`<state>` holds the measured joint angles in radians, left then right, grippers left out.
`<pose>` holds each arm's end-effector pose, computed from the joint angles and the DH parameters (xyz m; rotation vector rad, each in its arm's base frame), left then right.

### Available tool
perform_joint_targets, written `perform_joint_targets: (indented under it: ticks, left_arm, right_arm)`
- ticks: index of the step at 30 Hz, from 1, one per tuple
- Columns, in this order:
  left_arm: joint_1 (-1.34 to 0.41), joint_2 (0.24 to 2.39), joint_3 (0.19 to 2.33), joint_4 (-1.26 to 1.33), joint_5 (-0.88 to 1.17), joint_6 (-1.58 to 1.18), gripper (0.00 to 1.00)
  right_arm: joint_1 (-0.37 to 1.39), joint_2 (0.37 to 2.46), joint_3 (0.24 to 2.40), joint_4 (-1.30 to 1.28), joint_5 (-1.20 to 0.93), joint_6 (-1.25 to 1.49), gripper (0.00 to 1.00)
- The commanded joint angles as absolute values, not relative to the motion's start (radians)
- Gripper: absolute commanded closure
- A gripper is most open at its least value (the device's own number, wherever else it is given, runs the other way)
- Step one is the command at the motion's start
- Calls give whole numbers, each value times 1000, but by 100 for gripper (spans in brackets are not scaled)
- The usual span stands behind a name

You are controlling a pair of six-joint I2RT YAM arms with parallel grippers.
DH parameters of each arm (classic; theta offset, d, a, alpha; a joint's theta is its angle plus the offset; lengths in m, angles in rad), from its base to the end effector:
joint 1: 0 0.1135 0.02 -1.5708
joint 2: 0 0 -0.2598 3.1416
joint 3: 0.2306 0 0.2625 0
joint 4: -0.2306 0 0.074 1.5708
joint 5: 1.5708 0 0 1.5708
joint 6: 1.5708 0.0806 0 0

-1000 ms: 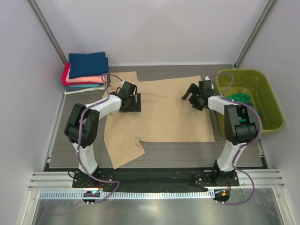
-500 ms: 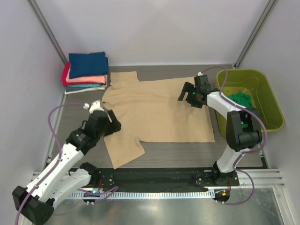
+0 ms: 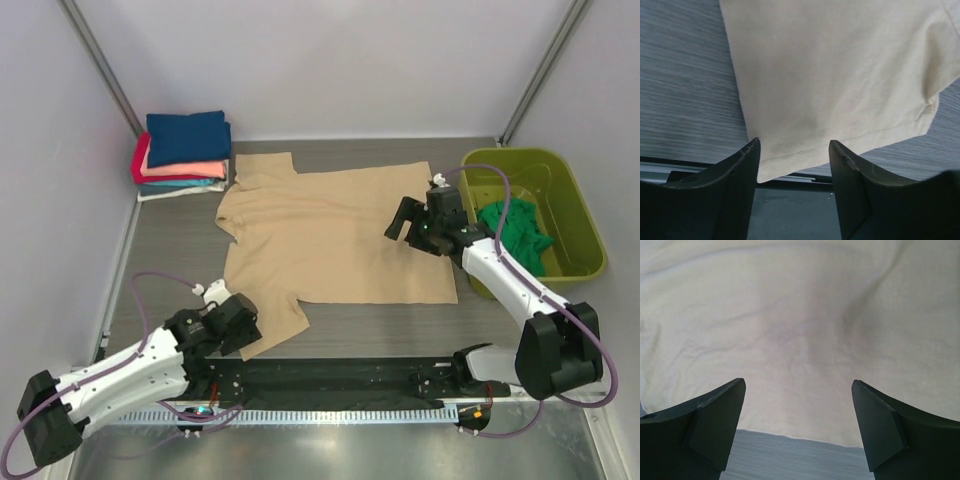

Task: Fold and stack the t-shirts
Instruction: Flatten the tshirt out, then fold the tshirt

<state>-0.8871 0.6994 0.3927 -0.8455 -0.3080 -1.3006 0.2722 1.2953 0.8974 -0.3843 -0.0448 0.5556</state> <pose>0.1100 -0.0964 0.1230 -0.6325 2.5880 -0.3127 0.3051 0.0889 0.2109 0.3166 2.3778 0.4506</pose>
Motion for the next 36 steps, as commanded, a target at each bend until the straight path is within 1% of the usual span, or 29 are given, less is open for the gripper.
perform_joint_targets:
  ticks: [1, 3, 5, 7, 12, 15, 18, 20, 23, 24, 25, 27, 28, 30, 31, 36]
  left_arm:
    - [-920, 707, 382, -882, -338, -1391, 44]
    - [-974, 709, 419, -928, -350, -1425, 47]
    - [-1059, 712, 448, -1023, -420, -1469, 47]
    - [-1095, 729, 466, -1089, -445, -1528, 45]
    - [-1127, 746, 404, -1023, -393, -1552, 44]
    - [-1138, 720, 394, -987, -425, -1559, 44]
    - [-1138, 704, 351, -934, -414, -1574, 46]
    - [-1138, 713, 321, -888, -407, -1575, 49]
    - [-1138, 744, 296, -828, -420, -1562, 59]
    - [-1138, 752, 296, -818, -431, -1557, 65]
    - [-1138, 765, 301, -810, -460, -1555, 73]
    - [-1138, 770, 327, -827, -492, -1546, 84]
    - [-1138, 772, 334, -831, -518, -1542, 91]
    - [-1138, 766, 360, -845, -546, -1522, 97]
    - [-1138, 759, 365, -842, -555, -1511, 100]
    - [-1132, 716, 403, -865, -638, -1453, 100]
  right_arm:
    - [275, 1227, 885, -399, -26, 571, 6]
    - [275, 1218, 874, -411, -23, 569, 6]
    - [275, 1204, 867, -417, -17, 568, 6]
    - [275, 1200, 856, -420, -14, 568, 6]
    - [275, 1192, 847, -425, -9, 560, 6]
    - [275, 1190, 848, -428, -5, 552, 6]
    - [275, 1192, 856, -434, -5, 551, 6]
    - [275, 1190, 856, -437, -5, 545, 6]
    - [275, 1167, 845, -443, 47, 551, 6]
    - [275, 1158, 833, -446, 60, 555, 6]
    - [273, 1134, 825, -449, 69, 563, 6]
    - [275, 1105, 798, -468, 86, 592, 6]
    - [275, 1091, 789, -488, 130, 607, 6]
    - [275, 1048, 769, -558, 178, 632, 6]
    - [275, 1033, 758, -578, 228, 638, 6]
    - [275, 882, 658, -646, 331, 725, 5]
